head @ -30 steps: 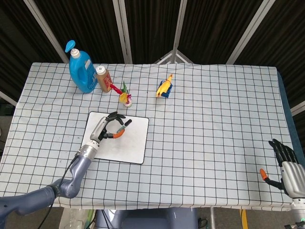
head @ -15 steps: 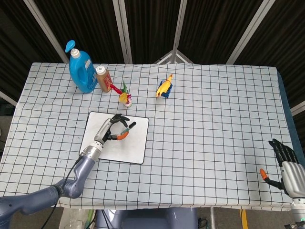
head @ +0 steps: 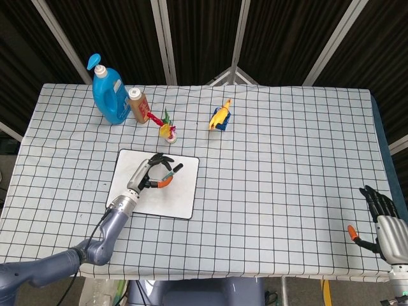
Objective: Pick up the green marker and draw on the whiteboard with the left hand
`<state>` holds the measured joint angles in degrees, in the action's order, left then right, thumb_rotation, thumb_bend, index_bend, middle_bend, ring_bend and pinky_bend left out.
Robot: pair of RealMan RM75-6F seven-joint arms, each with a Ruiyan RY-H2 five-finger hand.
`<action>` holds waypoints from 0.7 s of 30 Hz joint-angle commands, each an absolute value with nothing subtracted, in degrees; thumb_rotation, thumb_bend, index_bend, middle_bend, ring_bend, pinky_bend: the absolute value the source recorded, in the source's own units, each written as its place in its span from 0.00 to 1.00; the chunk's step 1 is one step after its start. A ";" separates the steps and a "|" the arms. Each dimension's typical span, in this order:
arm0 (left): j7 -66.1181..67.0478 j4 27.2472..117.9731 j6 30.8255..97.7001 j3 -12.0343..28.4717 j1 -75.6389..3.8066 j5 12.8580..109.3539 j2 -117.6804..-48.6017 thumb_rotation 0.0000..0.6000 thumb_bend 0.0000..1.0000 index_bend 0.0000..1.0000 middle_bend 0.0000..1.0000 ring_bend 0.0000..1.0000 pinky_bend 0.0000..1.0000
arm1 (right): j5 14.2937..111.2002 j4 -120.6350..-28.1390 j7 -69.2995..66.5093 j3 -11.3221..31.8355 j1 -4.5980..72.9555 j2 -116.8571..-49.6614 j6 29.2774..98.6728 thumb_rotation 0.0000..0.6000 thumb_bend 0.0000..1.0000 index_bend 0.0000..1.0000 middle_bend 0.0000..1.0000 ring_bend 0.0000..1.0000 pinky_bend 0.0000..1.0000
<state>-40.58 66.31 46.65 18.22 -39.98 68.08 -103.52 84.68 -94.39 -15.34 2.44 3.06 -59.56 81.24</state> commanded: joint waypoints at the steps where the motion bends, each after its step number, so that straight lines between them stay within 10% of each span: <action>1: -40.45 66.22 46.59 18.17 -39.97 68.11 -103.53 1.00 0.54 0.76 0.25 0.05 0.06 | 84.71 -94.36 -15.27 2.41 3.06 -59.59 81.24 1.00 0.35 0.00 0.00 0.00 0.00; 21: -39.82 65.92 46.33 17.86 -39.37 67.91 -103.52 1.00 0.54 0.76 0.25 0.05 0.06 | 84.73 -94.34 -15.06 2.39 2.88 -59.59 81.53 1.00 0.35 0.00 0.00 0.00 0.00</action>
